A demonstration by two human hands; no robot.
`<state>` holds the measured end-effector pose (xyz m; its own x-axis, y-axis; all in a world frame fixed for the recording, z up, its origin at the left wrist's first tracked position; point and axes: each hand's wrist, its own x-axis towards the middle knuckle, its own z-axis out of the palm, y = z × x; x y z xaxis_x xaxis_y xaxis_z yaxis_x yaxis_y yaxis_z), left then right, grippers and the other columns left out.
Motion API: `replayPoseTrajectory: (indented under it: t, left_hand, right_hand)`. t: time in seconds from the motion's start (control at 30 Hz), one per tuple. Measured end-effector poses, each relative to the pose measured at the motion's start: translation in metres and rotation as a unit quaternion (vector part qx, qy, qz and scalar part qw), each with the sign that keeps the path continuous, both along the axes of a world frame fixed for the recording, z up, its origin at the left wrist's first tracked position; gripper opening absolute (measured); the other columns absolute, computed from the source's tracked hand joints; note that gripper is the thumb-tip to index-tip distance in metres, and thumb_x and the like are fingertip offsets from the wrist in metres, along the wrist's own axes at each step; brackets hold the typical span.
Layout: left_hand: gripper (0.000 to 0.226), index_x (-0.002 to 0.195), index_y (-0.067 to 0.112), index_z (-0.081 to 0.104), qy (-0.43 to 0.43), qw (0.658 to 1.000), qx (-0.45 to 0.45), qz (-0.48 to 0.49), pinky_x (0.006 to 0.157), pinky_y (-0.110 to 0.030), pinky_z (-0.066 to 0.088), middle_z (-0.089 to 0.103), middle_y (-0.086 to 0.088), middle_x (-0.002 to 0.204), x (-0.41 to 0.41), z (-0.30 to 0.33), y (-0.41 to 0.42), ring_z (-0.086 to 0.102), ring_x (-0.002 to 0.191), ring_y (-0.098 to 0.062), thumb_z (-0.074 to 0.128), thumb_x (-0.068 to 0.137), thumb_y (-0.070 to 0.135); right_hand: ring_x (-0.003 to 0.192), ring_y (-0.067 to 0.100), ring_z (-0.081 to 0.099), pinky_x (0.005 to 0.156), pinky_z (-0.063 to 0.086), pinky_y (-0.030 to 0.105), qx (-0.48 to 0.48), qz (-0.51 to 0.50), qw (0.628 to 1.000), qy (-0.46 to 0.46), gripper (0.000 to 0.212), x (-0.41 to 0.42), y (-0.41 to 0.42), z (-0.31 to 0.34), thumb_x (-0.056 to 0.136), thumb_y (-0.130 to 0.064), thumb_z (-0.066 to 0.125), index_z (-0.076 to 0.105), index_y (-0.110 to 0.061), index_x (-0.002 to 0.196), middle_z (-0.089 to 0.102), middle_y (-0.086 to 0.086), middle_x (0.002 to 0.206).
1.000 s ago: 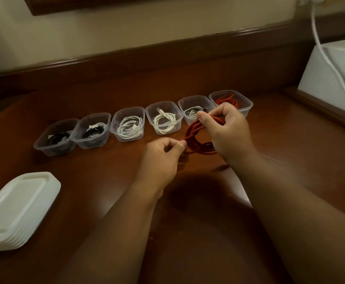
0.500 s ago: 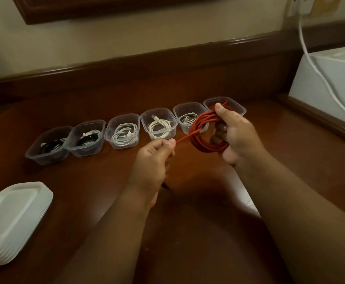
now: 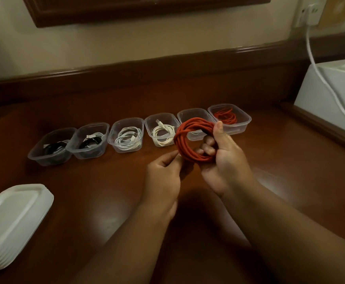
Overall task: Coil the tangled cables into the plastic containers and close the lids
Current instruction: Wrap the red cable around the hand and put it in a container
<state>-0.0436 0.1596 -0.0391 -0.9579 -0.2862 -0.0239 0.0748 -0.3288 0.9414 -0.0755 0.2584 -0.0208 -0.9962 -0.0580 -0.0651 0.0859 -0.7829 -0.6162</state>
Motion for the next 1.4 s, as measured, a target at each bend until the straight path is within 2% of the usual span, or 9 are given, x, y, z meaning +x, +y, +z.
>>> replayPoseTrajectory:
  t: [0.13,0.27,0.43,0.53,0.67,0.87,1.07,1.2,1.4]
  left_hand:
    - [0.032,0.089,0.002,0.071,-0.014,0.988,0.15,-0.03,0.069,-0.023,0.058,0.074,-0.009,0.079,0.012,0.005,0.01,0.07,0.074,-0.014,0.04,0.091,-0.008]
    - [0.021,0.101,0.009,0.071,-0.02,0.979,0.191,-0.074,0.065,-0.024,0.058,0.075,-0.008,0.087,0.02,0.001,0.015,0.072,0.074,-0.014,0.054,0.09,0.005]
    - [0.019,0.086,0.021,0.076,-0.023,0.976,0.193,-0.094,0.096,-0.046,0.045,0.073,-0.007,0.089,0.015,-0.001,0.007,0.068,0.083,-0.021,0.064,0.072,0.017]
    - [0.027,0.098,0.019,0.071,-0.004,0.975,0.196,-0.1,0.09,-0.041,0.046,0.073,-0.005,0.086,0.014,0.001,0.009,0.069,0.079,-0.018,0.063,0.072,0.013]
    - [0.044,0.113,0.013,0.063,-0.005,0.99,0.135,-0.052,0.079,-0.039,0.053,0.071,-0.013,0.095,0.004,0.001,-0.002,0.068,0.087,-0.026,0.05,0.08,-0.014]
    - [0.056,0.107,0.012,0.06,-0.048,0.995,0.045,-0.078,0.077,-0.042,0.052,0.064,-0.014,0.088,-0.003,0.005,-0.026,0.064,0.085,-0.029,0.03,0.074,-0.02]
    - [0.04,0.121,0.018,0.048,-0.124,0.972,-0.177,-0.092,0.065,-0.031,0.053,0.063,-0.015,0.103,-0.006,0.007,-0.038,0.063,0.084,-0.022,0.049,0.089,-0.005]
    - [0.043,0.122,0.016,0.045,-0.113,0.98,-0.164,-0.009,0.052,-0.023,0.055,0.066,-0.011,0.087,-0.009,0.005,-0.041,0.065,0.056,-0.008,0.061,0.088,-0.004]
    - [0.035,0.115,0.018,0.048,-0.074,0.992,-0.103,0.006,0.049,-0.022,0.049,0.067,-0.005,0.075,-0.011,0.005,-0.041,0.059,0.051,-0.008,0.062,0.091,-0.003]
  right_hand:
    - [0.053,0.003,0.058,0.051,0.049,0.017,0.219,-0.12,0.964,0.087,0.018,0.007,-0.004,-0.004,0.101,-0.027,0.05,0.051,-0.009,0.103,0.055,-0.004,0.068]
    - [0.084,0.017,0.071,0.071,0.057,0.029,0.327,-0.151,0.925,0.12,0.013,0.003,-0.005,-0.014,0.1,-0.033,0.052,0.051,-0.02,0.098,0.068,0.007,0.096]
    - [0.087,0.012,0.068,0.062,0.051,0.014,0.331,-0.134,0.93,0.083,0.015,0.001,-0.01,-0.02,0.101,-0.033,0.051,0.053,-0.019,0.1,0.066,0.006,0.1]
    - [0.068,0.001,0.064,0.057,0.051,0.015,0.305,-0.102,0.945,0.06,0.017,-0.002,-0.01,-0.019,0.1,-0.03,0.053,0.055,-0.013,0.101,0.066,0.001,0.084]
    - [0.062,0.015,0.057,0.058,0.045,0.029,0.311,0.034,0.949,0.048,0.014,-0.014,-0.004,-0.016,0.095,-0.025,0.062,0.056,-0.013,0.09,0.063,0.003,0.071]
    - [0.067,0.019,0.061,0.054,0.048,0.026,0.42,0.164,0.88,0.15,0.019,-0.024,0.019,-0.011,0.09,-0.017,0.066,0.059,-0.01,0.107,0.068,0.01,0.079]
    - [0.08,0.024,0.071,0.073,0.06,0.037,0.536,0.103,0.815,0.193,0.007,-0.025,0.021,-0.016,0.094,-0.023,0.063,0.067,-0.018,0.097,0.072,0.009,0.087]
    - [0.081,0.015,0.07,0.068,0.058,0.027,0.55,-0.001,0.811,0.198,0.003,-0.025,0.015,-0.022,0.095,-0.025,0.063,0.064,-0.022,0.094,0.07,0.001,0.087]
    - [0.083,0.002,0.065,0.071,0.054,0.016,0.562,-0.109,0.775,0.267,0.008,-0.024,0.013,-0.024,0.094,-0.024,0.065,0.059,-0.03,0.094,0.065,-0.012,0.087]
